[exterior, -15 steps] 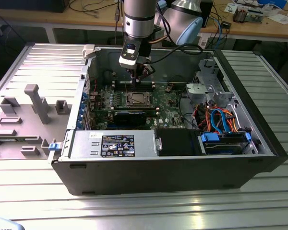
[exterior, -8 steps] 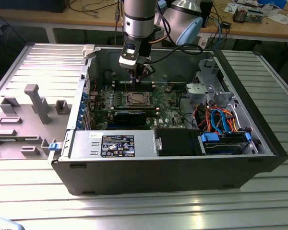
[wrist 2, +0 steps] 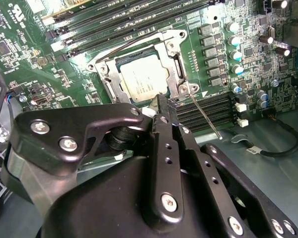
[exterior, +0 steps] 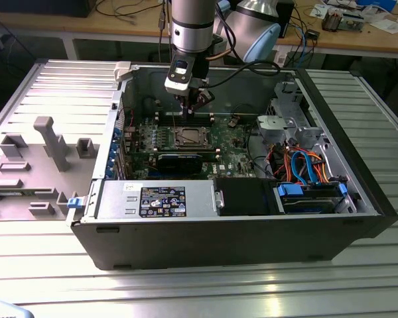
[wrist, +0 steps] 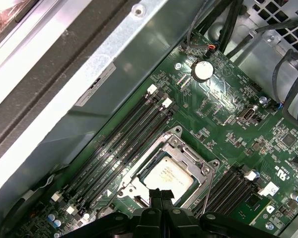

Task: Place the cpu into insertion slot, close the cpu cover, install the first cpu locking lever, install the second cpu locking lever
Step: 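Install the first cpu locking lever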

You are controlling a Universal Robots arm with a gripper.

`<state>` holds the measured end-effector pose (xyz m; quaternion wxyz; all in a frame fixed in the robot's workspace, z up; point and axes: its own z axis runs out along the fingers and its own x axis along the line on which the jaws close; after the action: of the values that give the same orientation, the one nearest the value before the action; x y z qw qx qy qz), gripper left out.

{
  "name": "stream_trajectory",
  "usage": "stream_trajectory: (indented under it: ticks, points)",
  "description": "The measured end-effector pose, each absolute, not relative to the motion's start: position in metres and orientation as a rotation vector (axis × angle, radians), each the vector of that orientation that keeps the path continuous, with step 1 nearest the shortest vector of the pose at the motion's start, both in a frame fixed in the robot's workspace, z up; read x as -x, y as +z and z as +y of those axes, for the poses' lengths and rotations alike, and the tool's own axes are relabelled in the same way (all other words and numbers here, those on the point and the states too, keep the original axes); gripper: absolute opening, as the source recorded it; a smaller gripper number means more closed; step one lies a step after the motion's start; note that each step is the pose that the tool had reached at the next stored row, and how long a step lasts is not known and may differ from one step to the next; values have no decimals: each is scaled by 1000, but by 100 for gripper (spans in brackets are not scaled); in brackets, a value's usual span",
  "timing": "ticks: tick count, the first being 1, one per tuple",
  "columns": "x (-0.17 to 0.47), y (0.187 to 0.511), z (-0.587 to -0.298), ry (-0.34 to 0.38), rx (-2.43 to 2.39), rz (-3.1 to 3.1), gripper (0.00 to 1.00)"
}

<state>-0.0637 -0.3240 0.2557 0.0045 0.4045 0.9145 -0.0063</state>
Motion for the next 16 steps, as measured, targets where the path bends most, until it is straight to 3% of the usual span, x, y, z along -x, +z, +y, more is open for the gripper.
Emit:
stream_trajectory:
  ticks: [16]
  points:
    - [64,256,-324,-20,-1254,2870,11]
